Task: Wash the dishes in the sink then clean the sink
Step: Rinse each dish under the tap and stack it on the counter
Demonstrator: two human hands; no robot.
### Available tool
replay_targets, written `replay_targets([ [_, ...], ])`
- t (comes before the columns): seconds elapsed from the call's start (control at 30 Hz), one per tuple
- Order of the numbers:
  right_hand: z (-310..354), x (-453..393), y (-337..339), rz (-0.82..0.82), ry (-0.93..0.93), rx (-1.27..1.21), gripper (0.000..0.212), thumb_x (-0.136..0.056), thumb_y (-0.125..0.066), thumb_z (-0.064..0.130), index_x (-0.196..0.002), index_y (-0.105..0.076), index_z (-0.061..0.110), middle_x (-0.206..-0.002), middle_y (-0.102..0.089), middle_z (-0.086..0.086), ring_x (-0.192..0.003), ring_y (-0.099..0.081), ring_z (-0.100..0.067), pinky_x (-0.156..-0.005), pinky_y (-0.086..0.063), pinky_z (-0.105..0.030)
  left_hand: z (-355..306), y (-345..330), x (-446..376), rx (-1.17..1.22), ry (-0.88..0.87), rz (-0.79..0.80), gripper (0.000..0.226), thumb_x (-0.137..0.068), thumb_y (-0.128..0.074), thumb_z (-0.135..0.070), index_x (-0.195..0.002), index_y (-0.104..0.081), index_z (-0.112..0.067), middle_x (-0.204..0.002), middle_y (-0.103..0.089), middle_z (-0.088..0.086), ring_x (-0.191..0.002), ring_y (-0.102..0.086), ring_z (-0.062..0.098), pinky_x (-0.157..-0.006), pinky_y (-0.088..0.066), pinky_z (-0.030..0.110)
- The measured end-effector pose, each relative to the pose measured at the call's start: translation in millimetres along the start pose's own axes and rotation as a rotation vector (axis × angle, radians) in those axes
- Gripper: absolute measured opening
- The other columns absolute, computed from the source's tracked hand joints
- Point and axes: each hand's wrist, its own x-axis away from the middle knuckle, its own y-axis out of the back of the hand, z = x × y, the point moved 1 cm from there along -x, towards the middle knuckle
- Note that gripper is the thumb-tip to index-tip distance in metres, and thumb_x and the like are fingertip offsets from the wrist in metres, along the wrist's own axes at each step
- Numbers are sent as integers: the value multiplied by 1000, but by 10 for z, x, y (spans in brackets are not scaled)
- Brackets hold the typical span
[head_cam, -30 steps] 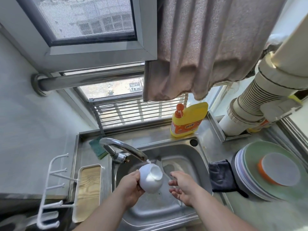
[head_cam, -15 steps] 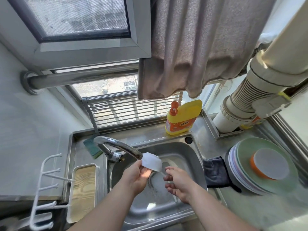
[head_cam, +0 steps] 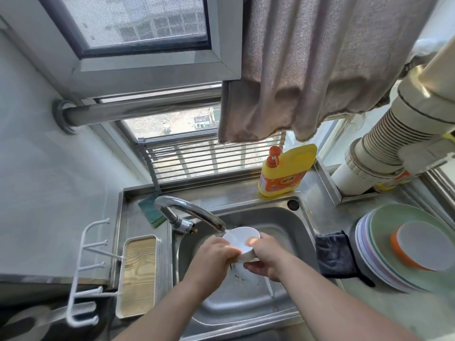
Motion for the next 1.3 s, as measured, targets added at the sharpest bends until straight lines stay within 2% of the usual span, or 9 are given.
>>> replay_targets([
  [0.17, -63, 32, -82, 37, -11, -278, 39, -98, -39, 1, -122, -63, 22, -119, -68, -21, -89, -71, -35, -71, -62, -40, -30, 52, 85, 143, 412, -100, 35, -95, -66, -47, -128, -62, -35, -130, -54, -12, -125, -45, 12, -109, -37, 32],
  [0.33, -177, 49, -236, 50, 29, -492, 33, -106, -44, 2, -126, -58, 23, -122, -69, -24, -88, -71, -37, -70, -59, -40, -212, 98, 50, 1156, 1018, 45, 57, -89, -72, -49, -141, -53, -35, -124, -74, -1, -112, -69, 18, -90, -47, 32],
  [0.5, -268, 98, -166, 152, -25, -482, 42, -97, -42, -4, -131, -57, 16, -127, -62, -27, -95, -66, -43, -87, -53, -51, -183, 174, 50, 1312, 1008, -83, 34, -103, -57, -21, -133, -69, -31, -118, -78, 1, -104, -69, 21, -86, -53, 30],
  [0.63, -299, 149, 9, 277, -36, -385, 46, -96, -56, -4, -132, -63, 22, -131, -65, -24, -106, -69, -46, -104, -50, -56, -74, 287, 66, 1402, 1042, -36, 38, -107, -50, -25, -140, -66, -37, -132, -71, 4, -123, -66, 30, -88, -60, 37],
  [0.77, -264, 262, 116, 326, 7, -350, 47, -93, -68, 5, -129, -68, 36, -129, -70, -17, -97, -70, -36, -85, -54, -43, -204, 262, 26, 1549, 1153, -58, 32, -110, -47, -26, -132, -69, -20, -123, -75, 15, -116, -69, 37, -97, -60, 50],
  [0.9, -169, 356, 178, 179, 105, -288, 38, -94, -71, 17, -130, -62, 24, -116, -68, -14, -73, -66, -25, -66, -50, -31, -285, 25, -37, 1810, 1232, -21, 44, -108, -47, -35, -135, -64, -5, -133, -68, 25, -124, -65, 43, -103, -52, 50],
  [1.0, -118, 380, 293, 97, 152, -264, 28, -95, -66, 17, -123, -63, 20, -111, -64, -15, -70, -60, -23, -61, -46, -30, -283, -93, -151, 1910, 1334, -207, 47, -109, -45, -34, -133, -66, 1, -127, -70, 24, -115, -65, 39, -92, -56, 47],
  [1.13, -133, 366, 522, 26, 154, -366, 28, -95, -64, 17, -123, -64, 22, -113, -61, -16, -82, -58, -30, -62, -47, -31, -320, -55, -367, 1829, 1376, -362, 17, -106, -52, 1, -115, -65, 6, -90, -75, 20, -90, -68, 28, -85, -57, 41],
  [1.3, -248, 357, 738, -31, 120, -465, 33, -94, -65, 17, -126, -63, 24, -109, -62, -14, -69, -61, -27, -59, -47, -29, -366, -16, -451, 1657, 1387, -343, 16, -95, -68, 5, -108, -61, -1, -98, -74, 16, -82, -69, 21, -79, -55, 30],
])
